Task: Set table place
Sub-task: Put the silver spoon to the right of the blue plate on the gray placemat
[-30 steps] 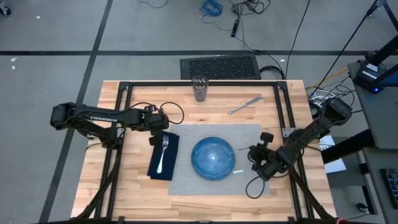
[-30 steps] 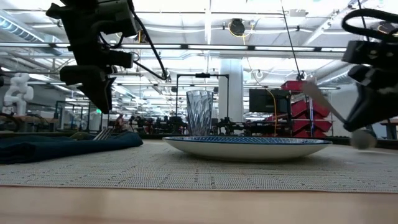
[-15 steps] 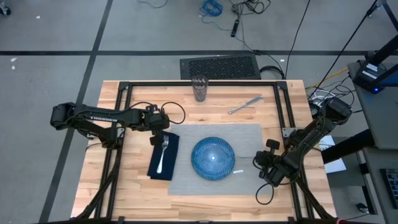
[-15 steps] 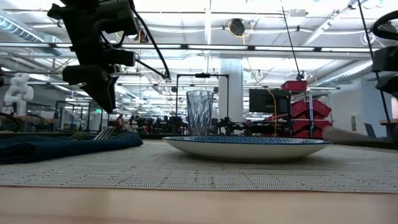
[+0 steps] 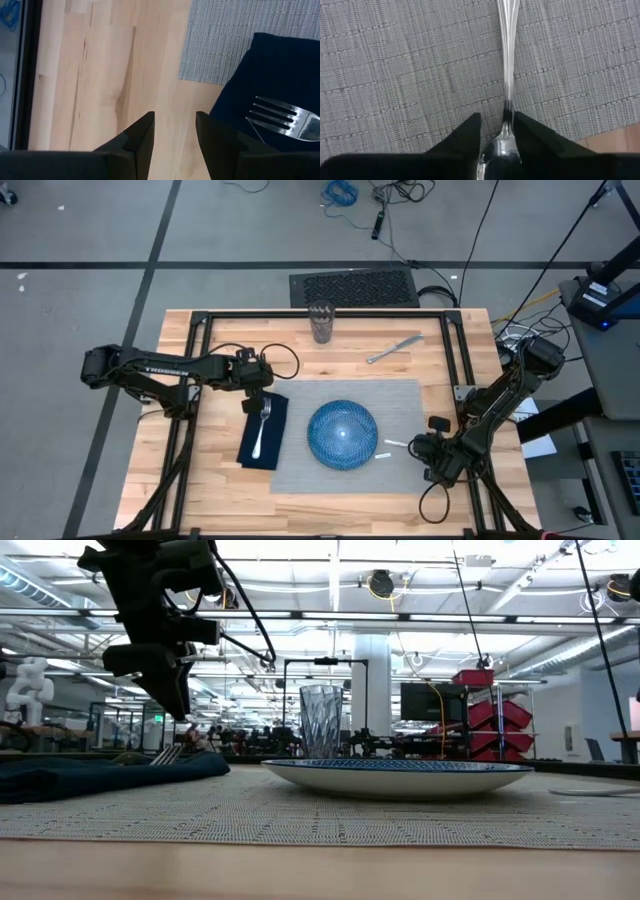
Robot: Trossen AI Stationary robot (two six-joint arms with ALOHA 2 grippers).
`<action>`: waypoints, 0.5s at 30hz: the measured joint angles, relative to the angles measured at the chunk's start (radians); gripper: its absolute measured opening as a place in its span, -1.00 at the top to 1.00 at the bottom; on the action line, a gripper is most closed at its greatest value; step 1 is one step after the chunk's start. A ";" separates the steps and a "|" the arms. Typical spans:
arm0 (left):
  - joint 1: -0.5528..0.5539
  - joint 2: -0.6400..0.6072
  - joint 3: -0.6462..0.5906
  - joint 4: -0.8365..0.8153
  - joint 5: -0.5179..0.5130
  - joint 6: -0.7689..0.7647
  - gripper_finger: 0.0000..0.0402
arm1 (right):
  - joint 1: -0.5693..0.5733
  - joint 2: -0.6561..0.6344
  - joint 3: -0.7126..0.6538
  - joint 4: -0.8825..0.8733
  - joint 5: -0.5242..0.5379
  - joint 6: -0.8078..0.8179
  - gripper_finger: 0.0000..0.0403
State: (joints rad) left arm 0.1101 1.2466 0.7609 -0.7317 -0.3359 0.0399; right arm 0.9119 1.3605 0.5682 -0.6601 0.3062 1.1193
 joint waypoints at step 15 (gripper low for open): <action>0.000 0.000 0.000 0.018 0.000 0.001 0.35 | -0.029 -0.012 0.001 -0.029 -0.049 -0.082 0.76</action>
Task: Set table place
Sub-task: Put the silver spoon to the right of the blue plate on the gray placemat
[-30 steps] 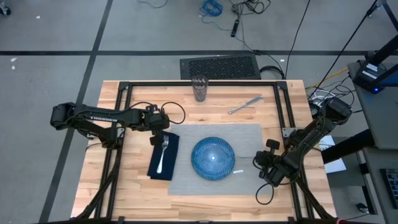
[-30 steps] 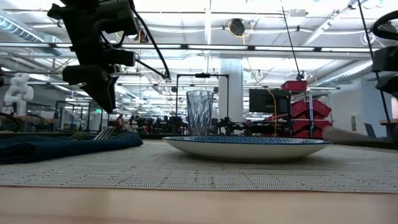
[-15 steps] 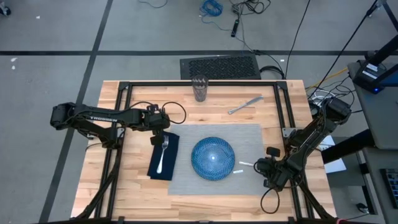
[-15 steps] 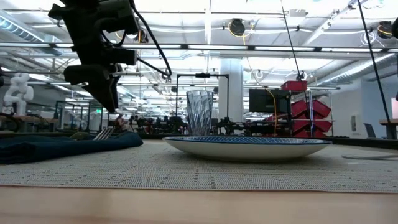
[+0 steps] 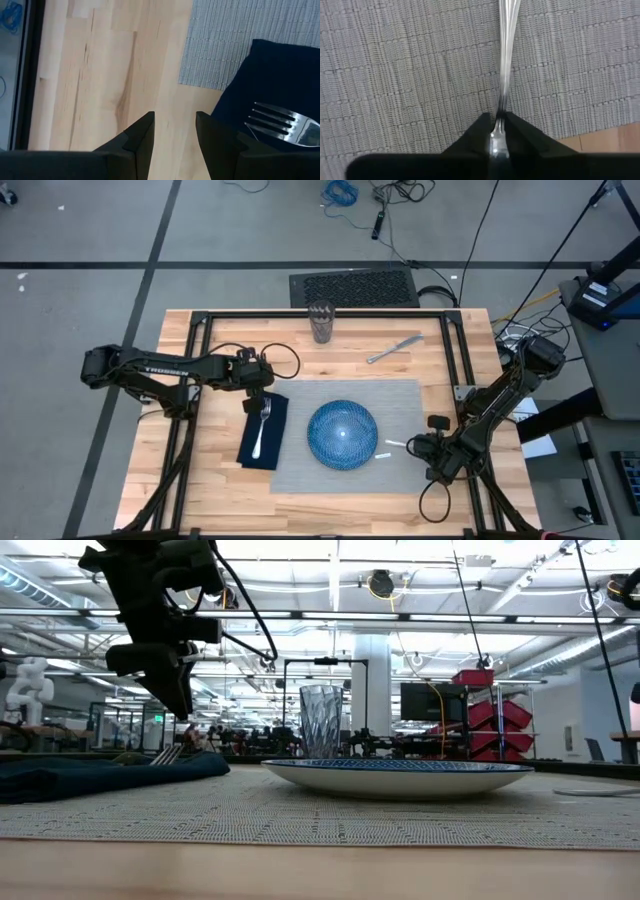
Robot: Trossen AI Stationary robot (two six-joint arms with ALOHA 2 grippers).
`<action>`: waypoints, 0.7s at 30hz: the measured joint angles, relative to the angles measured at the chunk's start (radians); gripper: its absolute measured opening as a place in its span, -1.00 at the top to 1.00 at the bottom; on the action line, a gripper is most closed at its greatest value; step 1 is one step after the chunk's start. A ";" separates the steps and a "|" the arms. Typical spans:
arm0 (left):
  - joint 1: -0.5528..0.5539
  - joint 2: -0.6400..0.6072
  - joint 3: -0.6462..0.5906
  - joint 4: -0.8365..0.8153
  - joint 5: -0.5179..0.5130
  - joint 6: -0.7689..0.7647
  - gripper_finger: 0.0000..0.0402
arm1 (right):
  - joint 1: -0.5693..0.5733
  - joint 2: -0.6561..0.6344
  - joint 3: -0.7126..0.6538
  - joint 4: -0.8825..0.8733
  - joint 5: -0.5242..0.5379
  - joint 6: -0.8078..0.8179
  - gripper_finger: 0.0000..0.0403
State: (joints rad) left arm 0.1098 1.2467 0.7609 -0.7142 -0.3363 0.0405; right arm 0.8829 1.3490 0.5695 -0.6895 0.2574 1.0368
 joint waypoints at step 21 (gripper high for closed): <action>0.000 0.000 0.000 0.028 0.000 -0.008 0.35 | -0.190 0.000 0.022 -0.118 -0.113 -0.585 1.00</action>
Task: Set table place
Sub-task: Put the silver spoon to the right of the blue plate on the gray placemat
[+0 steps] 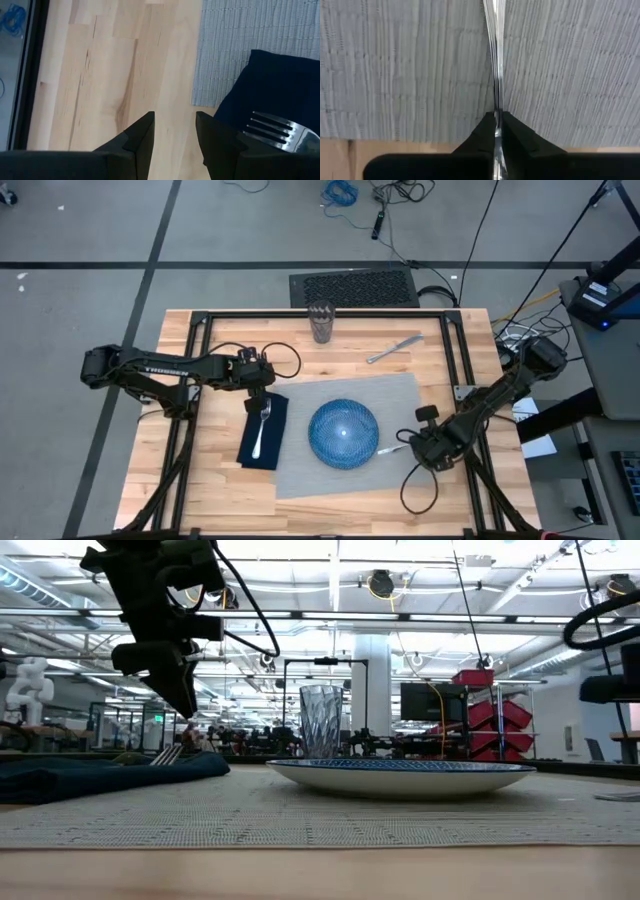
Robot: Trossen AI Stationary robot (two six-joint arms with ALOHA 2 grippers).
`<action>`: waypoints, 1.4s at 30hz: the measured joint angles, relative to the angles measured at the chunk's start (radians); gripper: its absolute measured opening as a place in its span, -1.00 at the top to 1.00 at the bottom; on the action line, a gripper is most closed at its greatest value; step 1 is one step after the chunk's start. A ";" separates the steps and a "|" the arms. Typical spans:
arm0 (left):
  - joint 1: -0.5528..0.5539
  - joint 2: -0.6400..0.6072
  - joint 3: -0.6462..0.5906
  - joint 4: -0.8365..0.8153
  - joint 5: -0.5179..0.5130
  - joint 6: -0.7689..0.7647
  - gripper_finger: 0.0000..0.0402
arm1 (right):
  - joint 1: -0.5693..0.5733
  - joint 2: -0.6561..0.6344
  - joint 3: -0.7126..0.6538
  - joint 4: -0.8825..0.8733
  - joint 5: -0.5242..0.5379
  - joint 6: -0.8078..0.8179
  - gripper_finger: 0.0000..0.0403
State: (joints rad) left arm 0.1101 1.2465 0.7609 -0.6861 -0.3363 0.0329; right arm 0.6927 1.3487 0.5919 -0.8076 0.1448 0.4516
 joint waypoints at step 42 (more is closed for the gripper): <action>0.000 0.000 0.000 -0.003 0.000 -0.025 0.35 | -0.170 0.007 0.118 -0.022 -0.116 0.270 0.33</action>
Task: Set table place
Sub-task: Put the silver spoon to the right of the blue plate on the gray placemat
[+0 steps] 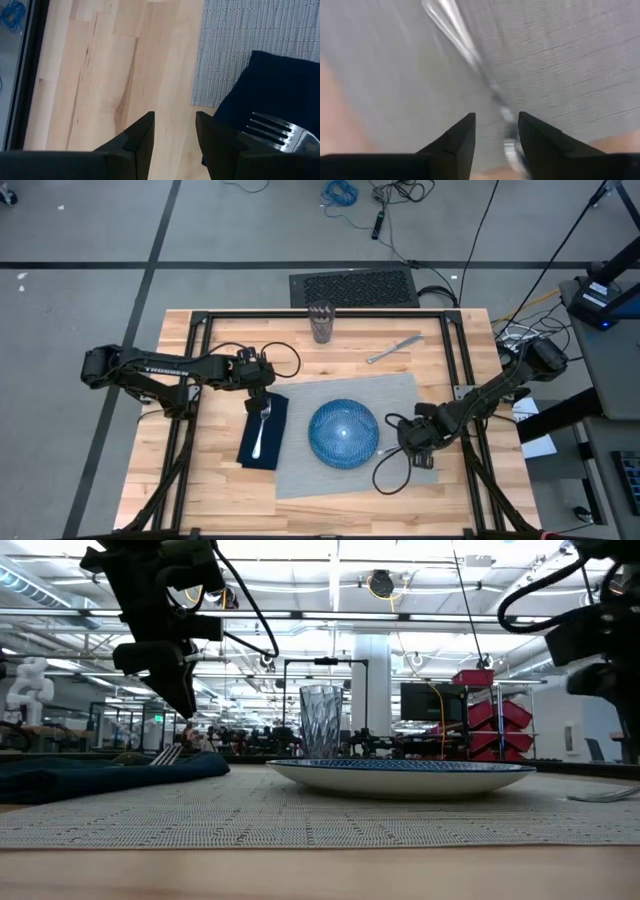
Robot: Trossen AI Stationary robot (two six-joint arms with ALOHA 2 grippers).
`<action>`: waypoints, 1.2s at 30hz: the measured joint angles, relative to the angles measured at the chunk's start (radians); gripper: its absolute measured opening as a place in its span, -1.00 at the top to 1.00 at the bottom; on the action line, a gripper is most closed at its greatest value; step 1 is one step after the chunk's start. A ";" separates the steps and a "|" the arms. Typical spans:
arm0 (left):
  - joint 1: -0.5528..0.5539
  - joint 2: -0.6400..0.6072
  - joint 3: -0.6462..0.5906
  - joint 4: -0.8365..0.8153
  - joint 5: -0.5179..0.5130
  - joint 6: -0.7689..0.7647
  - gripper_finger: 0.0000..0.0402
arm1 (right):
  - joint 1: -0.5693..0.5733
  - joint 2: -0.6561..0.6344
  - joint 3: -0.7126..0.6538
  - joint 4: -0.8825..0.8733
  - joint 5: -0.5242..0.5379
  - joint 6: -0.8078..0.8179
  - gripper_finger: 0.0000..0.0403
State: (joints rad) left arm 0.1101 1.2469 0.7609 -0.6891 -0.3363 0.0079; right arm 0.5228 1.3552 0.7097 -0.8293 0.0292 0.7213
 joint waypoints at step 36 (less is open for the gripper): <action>-0.001 0.000 0.000 0.075 0.065 0.246 0.35 | 0.058 -0.082 0.000 0.115 0.248 1.128 0.42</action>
State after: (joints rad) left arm 0.1093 1.2472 0.7609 -0.6137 -0.2711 0.2542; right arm 0.5806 1.2734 0.7101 -0.7140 0.2772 1.8489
